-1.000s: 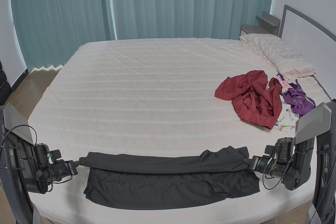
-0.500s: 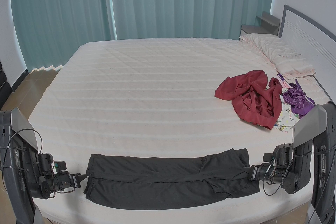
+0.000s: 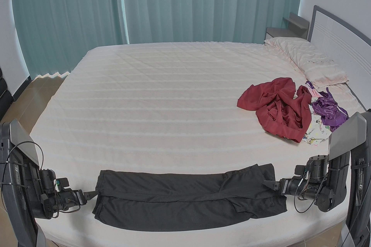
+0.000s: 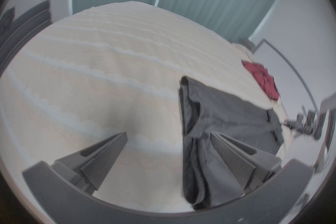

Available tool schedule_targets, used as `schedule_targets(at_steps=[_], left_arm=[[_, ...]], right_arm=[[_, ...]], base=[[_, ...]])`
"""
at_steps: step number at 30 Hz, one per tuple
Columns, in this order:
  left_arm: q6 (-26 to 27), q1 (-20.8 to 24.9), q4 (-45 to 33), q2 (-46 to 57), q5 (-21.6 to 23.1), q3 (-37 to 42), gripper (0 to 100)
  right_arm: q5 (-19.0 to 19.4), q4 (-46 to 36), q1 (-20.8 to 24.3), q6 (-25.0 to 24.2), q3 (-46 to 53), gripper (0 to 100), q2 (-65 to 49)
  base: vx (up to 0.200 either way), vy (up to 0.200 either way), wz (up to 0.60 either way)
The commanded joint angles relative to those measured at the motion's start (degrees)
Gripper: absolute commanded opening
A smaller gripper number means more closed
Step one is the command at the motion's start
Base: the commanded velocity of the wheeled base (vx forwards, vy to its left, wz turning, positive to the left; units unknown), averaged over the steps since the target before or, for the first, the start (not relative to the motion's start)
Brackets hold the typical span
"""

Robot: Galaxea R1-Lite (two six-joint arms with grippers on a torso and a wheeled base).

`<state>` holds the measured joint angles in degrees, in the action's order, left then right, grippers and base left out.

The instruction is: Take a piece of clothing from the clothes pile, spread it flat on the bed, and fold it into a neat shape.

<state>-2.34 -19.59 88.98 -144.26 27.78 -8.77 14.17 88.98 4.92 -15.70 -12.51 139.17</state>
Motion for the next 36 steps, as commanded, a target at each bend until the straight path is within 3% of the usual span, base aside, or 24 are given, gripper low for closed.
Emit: schedule_targets(at_steps=[1,2,3,5,6,10,11,14,28,29,32,36], left_arm=[[-15.5,2.54,1.02,7.59,-0.01,-3.72,100],[-24.11,4.91,1.02,10.05,-0.18,-5.21,100],[-24.11,4.91,1.02,10.05,-0.18,-5.21,100],[-31.41,8.52,1.02,11.28,-0.71,-7.49,100],[-31.41,8.52,1.02,11.28,-0.71,-7.49,100],[-31.85,12.3,0.41,8.65,-7.39,-13.21,100],[-31.76,13.88,-0.65,5.92,-11.96,-16.46,100],[-31.32,15.11,-3.11,2.94,-15.48,-19.54,100],[-25.43,16.69,-6.8,1.27,-15.92,-19.18,100],[-22.53,16.6,-6.8,0.65,-15.92,-18.39,0],[-18.75,16.25,-6.63,-0.05,-16.01,-17.51,0],[-18.05,16.16,-6.45,-0.14,-16.01,-16.99,0]], right_arm=[[0.25,0.58,-2.9,-0.56,-0.68,100,-4.61],[0.42,0.58,-3.52,-0.91,-1.12,100,-5.05],[0.42,0.58,-3.52,-0.91,-1.12,100,-5.05],[0.42,0.58,-3.26,-2.76,-1.82,100,-4.43],[0.42,0.58,-3.26,-2.76,-1.82,100,-4.43],[0.51,0.58,-2.46,-3.9,-2.35,100,-3.29],[0.51,0.58,-1.85,-4.25,-2.43,100,-2.94],[0.51,0.58,-1.15,-4.6,-2.35,100,-2.5],[0.42,0.58,-0.09,-4.69,-2.43,100,-1.79],[0.42,0.58,-0.09,-4.69,-2.43,100,-1.71],[0.42,0.58,-0.09,-4.69,-2.43,100,-1.44],[0.25,0.67,-0.09,-4.69,-2.43,100,-1.09]], base=[[0.0,0.0,0.0],[0.0,0.0,0.0],[0.0,0.0,0.0],[0.0,0.0,0.0],[0.0,0.0,0.0],[0.0,0.0,0.0],[0.0,0.0,0.0],[0.0,0.0,0.0],[0.0,0.0,0.0],[0.0,0.0,0.0],[0.0,0.0,0.0],[0.0,0.0,0.0]])
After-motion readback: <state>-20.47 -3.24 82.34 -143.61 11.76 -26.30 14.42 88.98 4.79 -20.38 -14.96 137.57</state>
